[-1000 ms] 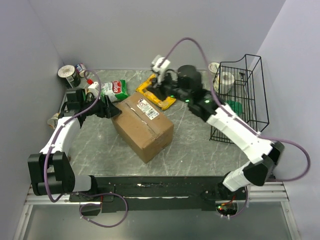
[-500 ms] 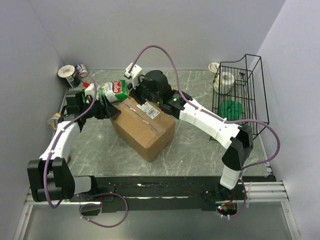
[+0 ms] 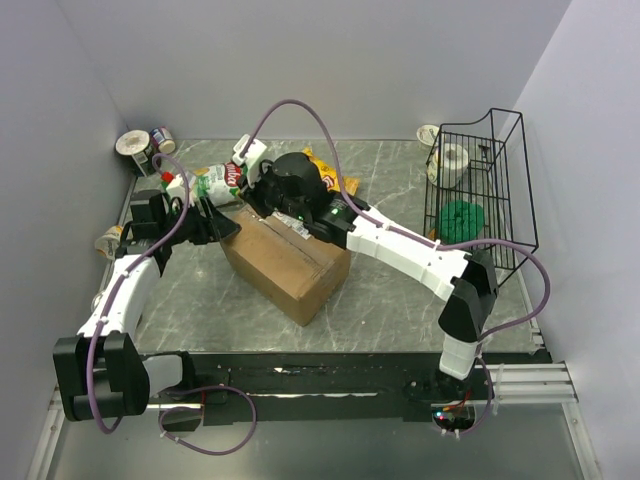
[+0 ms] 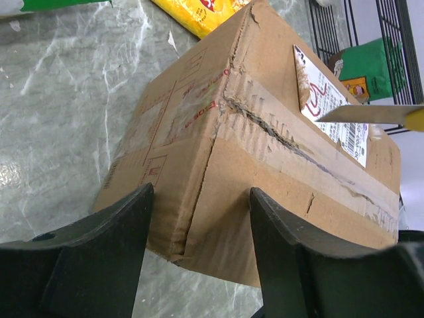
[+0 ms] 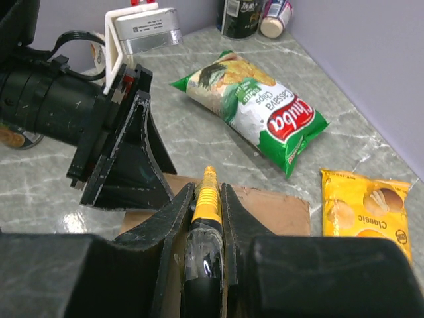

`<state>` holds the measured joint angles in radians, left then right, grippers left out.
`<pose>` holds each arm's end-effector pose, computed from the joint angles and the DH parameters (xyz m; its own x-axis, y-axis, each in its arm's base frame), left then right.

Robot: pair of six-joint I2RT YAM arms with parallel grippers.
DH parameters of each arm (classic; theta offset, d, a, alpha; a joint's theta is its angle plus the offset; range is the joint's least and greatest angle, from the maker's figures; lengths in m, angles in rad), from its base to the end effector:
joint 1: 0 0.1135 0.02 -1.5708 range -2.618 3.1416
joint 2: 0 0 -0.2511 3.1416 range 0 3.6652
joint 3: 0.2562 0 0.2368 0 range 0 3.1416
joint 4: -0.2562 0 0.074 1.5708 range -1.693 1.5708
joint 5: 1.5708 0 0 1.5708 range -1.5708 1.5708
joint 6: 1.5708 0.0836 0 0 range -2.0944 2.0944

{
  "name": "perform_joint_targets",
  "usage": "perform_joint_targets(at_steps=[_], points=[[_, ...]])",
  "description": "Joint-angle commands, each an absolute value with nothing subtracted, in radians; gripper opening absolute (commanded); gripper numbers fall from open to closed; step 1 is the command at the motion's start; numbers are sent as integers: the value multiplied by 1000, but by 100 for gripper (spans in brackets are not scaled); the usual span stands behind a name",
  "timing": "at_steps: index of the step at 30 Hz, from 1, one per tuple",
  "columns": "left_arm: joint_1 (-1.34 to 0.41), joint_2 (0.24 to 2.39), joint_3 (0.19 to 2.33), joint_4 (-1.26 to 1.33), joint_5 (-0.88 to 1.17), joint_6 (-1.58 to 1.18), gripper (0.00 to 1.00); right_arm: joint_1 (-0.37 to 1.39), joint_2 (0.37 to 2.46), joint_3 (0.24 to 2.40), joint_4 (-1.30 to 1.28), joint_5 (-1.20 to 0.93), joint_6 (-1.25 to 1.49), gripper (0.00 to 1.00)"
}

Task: Unpack the express box

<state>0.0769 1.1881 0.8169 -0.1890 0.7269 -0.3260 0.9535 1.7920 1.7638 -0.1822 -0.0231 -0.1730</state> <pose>0.2805 -0.0341 0.2468 -0.6633 -0.2911 -0.6894 0.3077 0.7337 -0.6058 0.2646 0.3761 0.3791 0.0235 -0.2642 -0.9642 -0.8367 0.5226 -0.1636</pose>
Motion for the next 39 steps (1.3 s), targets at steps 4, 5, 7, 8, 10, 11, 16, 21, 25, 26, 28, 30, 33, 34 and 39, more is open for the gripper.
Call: perform_joint_targets(at_steps=[4, 5, 7, 8, 10, 11, 16, 21, 25, 26, 28, 30, 33, 34, 39], points=[[71, 1186, 762, -301, 687, -347, 64, 973, 1798, 1732, -72, 35, -204, 0], [71, 1186, 762, -296, 689, -348, 63, 974, 1798, 1724, -74, 28, -209, 0], [71, 1184, 758, -295, 690, -348, 63, 974, 1798, 1717, -75, 25, -215, 0], [71, 1183, 756, -295, 687, -350, 63, 974, 1798, 1710, -75, 29, -215, 0], [71, 1183, 753, -295, 687, -347, 63, 974, 1804, 1709, -75, 29, -216, 0], [71, 1181, 753, -295, 686, -347, 64, 974, 1805, 1707, -77, 29, -216, 0], [71, 1186, 755, -287, 689, -356, 64, 976, 1818, 1698, -72, 41, -222, 0], [71, 1192, 758, -287, 689, -353, 64, 976, 1827, 1698, -74, 38, -221, 0], [71, 1193, 753, -276, 692, -360, 64, 974, 1833, 1697, -75, 49, -224, 0], [71, 1195, 752, -275, 692, -360, 64, 974, 1838, 1697, -75, 51, -225, 0], [72, 1195, 752, -275, 692, -359, 64, 976, 1839, 1697, -75, 55, -229, 0], [71, 1197, 749, -272, 692, -359, 64, 976, 1841, 1698, -74, 58, -235, 0], [71, 1197, 742, -267, 693, -365, 63, 974, 1838, 1700, -71, 68, -238, 0], [71, 1197, 742, -265, 696, -365, 63, 976, 1839, 1701, -74, 66, -241, 0], [71, 1204, 745, -259, 693, -368, 63, 976, 1844, 1697, -89, 63, -245, 0]])
